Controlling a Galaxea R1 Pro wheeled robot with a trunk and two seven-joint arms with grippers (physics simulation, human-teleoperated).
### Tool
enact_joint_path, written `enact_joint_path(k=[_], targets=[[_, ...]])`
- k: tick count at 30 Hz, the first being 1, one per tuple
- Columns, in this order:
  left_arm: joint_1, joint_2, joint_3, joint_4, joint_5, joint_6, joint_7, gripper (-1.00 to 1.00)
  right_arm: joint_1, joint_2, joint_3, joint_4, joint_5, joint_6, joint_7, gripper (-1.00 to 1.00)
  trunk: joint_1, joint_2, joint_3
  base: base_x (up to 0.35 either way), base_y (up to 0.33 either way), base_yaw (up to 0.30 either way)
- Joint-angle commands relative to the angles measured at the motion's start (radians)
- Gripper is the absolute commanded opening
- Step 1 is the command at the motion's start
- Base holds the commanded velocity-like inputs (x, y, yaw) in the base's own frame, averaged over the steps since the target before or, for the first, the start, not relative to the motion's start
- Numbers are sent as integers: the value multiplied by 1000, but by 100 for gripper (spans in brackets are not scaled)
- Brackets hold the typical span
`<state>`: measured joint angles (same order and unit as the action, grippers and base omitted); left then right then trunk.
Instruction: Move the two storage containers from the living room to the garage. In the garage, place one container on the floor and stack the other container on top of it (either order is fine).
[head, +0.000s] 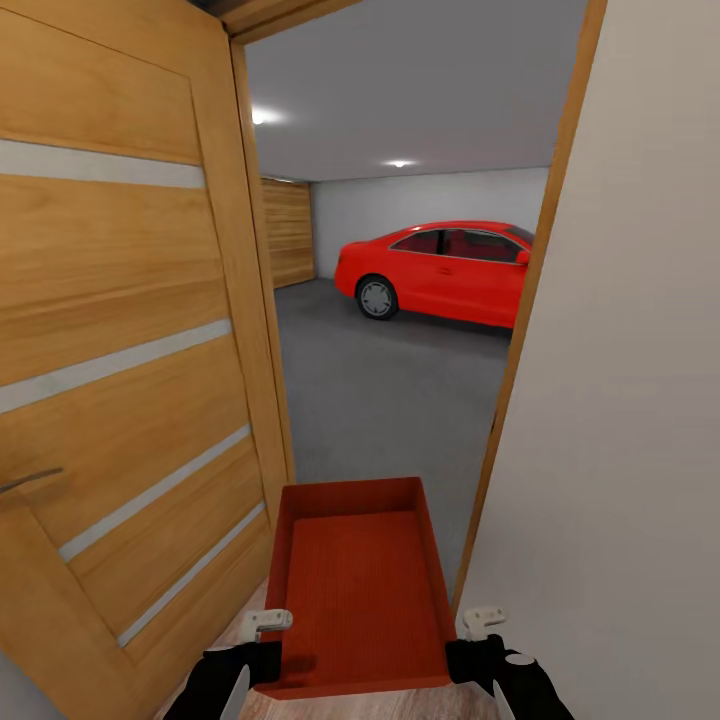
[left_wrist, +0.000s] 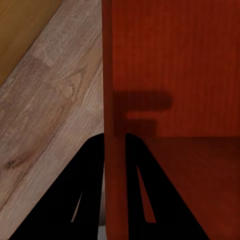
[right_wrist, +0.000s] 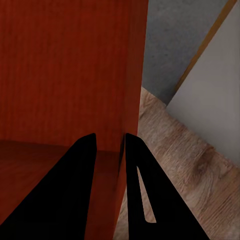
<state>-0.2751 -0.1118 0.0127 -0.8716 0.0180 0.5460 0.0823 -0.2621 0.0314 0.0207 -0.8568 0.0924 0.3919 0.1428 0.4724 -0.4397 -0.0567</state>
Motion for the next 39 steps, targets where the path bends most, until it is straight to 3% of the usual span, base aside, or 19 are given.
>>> enact_joint_path(k=[1, 14, 39], targets=[[-1, -1, 11, -4, -32, 0, 5, -100, 0, 29, -2, -1, -20, 7, 23, -100, 1, -2, -2, 0, 0, 0], [-1, -2, 11, -4, -32, 0, 5, -100, 0, 28, -2, -1, -20, 7, 24, -100, 1, -2, -2, 0, 19, 0], [-1, -2, 10, -4, -32, 0, 5, -100, 0, 29, -3, -1, -22, 7, 23, -100, 1, -2, -2, 0, 250, 0]])
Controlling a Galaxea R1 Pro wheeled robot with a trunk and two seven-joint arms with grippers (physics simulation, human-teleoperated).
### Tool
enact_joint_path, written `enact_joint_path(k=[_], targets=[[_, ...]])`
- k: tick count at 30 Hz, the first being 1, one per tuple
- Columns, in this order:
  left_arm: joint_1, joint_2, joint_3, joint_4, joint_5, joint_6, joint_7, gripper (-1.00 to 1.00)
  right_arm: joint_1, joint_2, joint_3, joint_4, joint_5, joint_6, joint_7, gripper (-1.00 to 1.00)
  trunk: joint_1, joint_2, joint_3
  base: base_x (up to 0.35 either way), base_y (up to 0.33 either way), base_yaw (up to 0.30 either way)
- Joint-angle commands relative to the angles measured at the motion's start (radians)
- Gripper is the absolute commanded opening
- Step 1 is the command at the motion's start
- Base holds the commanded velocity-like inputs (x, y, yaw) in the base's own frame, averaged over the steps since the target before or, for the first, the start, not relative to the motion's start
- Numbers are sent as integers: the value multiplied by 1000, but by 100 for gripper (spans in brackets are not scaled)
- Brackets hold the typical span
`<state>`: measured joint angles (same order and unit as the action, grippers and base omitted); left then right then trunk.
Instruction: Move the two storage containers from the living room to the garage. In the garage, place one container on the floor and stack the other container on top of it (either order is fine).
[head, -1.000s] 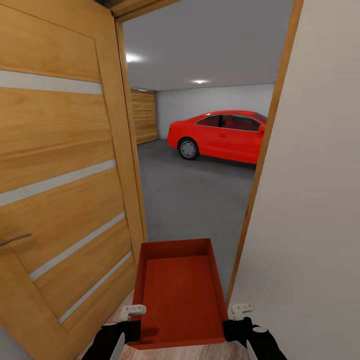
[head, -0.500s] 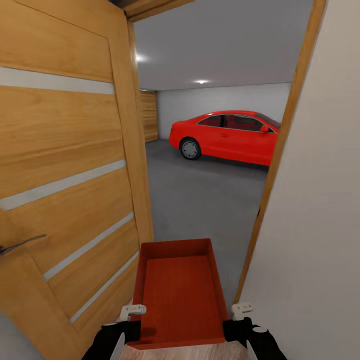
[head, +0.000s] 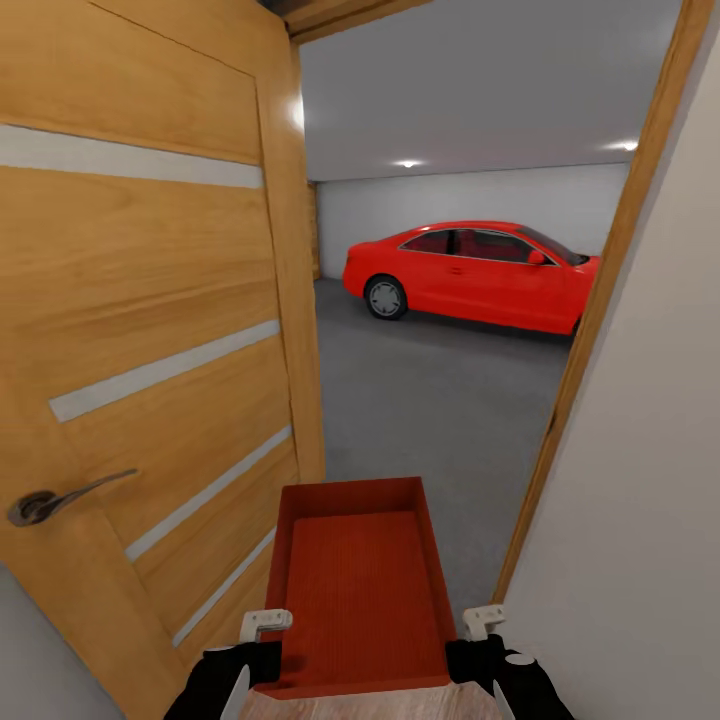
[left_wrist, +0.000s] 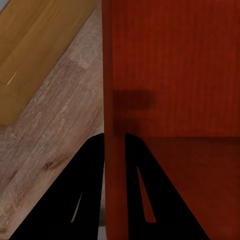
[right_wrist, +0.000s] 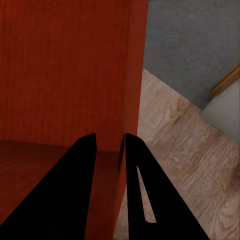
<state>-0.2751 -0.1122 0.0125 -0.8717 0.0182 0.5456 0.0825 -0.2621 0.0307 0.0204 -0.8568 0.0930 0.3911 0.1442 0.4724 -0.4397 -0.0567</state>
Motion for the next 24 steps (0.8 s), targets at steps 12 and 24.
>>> enact_joint_path(k=[12, 24], targets=[[-1, -1, 11, -4, -32, 1, 5, -100, 0, 29, -2, -1, -22, 8, 22, -100, 1, -2, -2, 0, 27, 0], [-1, -1, 11, -4, -32, 1, 5, -100, 0, 29, -2, 6, -22, 9, 22, -100, 1, -2, -2, 0, 0, -77]])
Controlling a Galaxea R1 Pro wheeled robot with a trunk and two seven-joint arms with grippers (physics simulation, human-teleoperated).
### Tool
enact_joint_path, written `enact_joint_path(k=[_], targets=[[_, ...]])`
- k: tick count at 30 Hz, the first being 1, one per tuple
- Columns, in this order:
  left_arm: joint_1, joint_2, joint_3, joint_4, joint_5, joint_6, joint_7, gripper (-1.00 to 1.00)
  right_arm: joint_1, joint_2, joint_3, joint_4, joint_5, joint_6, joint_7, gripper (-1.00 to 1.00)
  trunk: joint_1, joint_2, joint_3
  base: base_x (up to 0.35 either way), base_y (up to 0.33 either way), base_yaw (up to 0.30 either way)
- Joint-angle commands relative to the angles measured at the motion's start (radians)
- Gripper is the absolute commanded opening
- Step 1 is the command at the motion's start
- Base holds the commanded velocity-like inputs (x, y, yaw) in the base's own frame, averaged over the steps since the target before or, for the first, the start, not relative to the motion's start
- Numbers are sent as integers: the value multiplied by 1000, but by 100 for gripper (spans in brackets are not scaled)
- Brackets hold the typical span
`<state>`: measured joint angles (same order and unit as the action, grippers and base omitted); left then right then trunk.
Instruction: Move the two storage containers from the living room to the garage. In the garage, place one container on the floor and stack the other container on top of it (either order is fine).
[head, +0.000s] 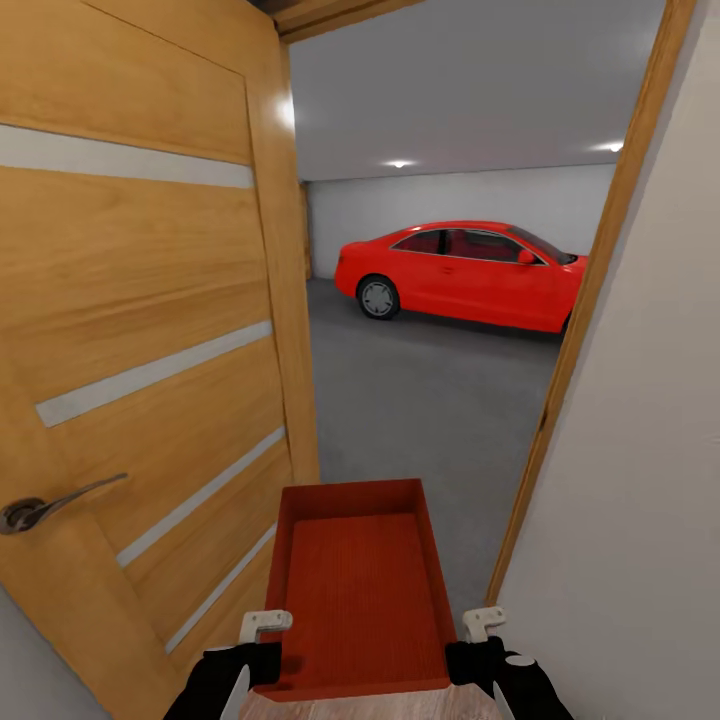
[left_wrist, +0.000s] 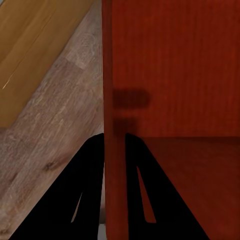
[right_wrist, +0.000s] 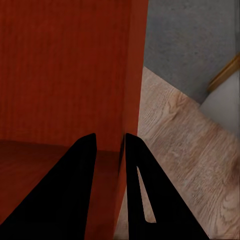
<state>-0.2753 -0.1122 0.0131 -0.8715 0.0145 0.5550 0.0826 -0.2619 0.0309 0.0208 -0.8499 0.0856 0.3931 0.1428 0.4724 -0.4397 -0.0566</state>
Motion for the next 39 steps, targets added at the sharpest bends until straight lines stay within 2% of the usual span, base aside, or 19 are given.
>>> enact_joint_path(k=[1, 27, 39], targets=[[-1, -1, 10, -4, -28, -9, 5, -100, 0, 29, -2, 1, -14, 7, 23, -100, 1, -2, -2, 0, 0, -250], [-1, -1, 10, -4, -28, -9, 5, -100, 0, 29, -2, 7, -13, 7, 24, -100, 1, -2, -2, 0, 0, -272], [-1, -1, 10, -4, -28, -9, 5, -100, 0, 29, -2, 7, -13, 6, 23, -100, 1, -2, -2, 0, 0, -26]])
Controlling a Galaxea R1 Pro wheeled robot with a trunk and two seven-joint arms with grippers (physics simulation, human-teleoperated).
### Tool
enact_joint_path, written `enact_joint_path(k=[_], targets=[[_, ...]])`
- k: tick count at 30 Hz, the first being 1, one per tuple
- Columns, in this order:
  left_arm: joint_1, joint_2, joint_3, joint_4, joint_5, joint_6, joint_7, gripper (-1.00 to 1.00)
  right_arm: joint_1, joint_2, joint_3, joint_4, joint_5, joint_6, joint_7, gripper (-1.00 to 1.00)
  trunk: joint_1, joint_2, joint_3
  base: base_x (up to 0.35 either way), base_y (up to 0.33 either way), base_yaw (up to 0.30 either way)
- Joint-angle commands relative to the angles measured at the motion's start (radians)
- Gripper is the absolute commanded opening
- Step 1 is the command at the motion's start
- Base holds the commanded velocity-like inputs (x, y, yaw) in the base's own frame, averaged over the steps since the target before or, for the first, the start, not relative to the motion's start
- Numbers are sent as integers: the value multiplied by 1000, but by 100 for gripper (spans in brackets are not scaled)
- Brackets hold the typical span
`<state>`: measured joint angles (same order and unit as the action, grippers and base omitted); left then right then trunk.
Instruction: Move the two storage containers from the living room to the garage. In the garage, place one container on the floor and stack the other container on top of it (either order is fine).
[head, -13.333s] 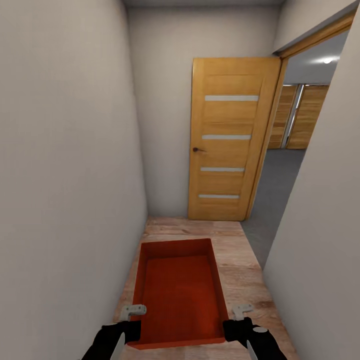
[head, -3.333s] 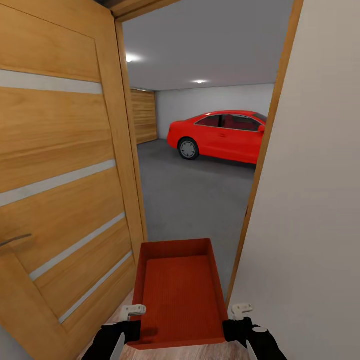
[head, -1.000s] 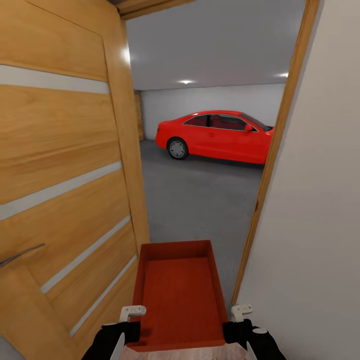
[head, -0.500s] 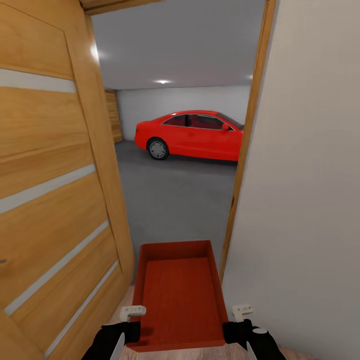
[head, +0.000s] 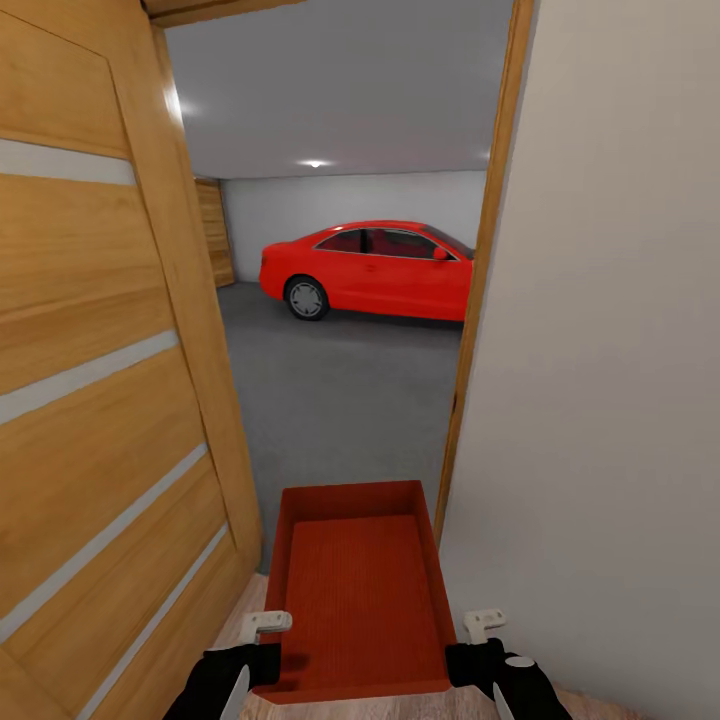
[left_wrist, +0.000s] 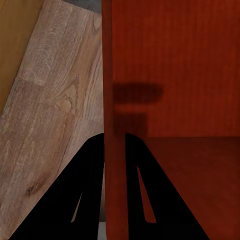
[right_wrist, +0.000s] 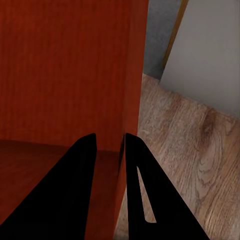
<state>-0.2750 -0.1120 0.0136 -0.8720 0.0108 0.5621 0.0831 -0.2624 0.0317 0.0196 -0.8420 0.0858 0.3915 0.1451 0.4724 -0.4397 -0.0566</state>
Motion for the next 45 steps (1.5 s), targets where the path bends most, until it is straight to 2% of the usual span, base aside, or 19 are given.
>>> enact_joint_path(k=[1, 15, 35, 45], targets=[[-1, -2, 9, -4, -25, -16, 4, -100, 0, 28, -1, -1, -14, 7, 21, -100, 1, -2, -2, 0, 0, 0], [-1, -2, 9, -4, -25, -16, 4, -100, 0, 28, -1, -1, -13, 7, 21, -100, 1, -2, -2, 4, 4, 0], [-1, -2, 10, -4, -25, -16, 4, -100, 0, 29, -1, -1, -14, 7, 21, -100, 1, -2, -2, 179, 215, 0], [-1, -2, 9, -4, -25, -16, 4, -100, 0, 28, -1, -1, -12, 7, 21, -100, 1, -2, -2, 26, 25, 0]])
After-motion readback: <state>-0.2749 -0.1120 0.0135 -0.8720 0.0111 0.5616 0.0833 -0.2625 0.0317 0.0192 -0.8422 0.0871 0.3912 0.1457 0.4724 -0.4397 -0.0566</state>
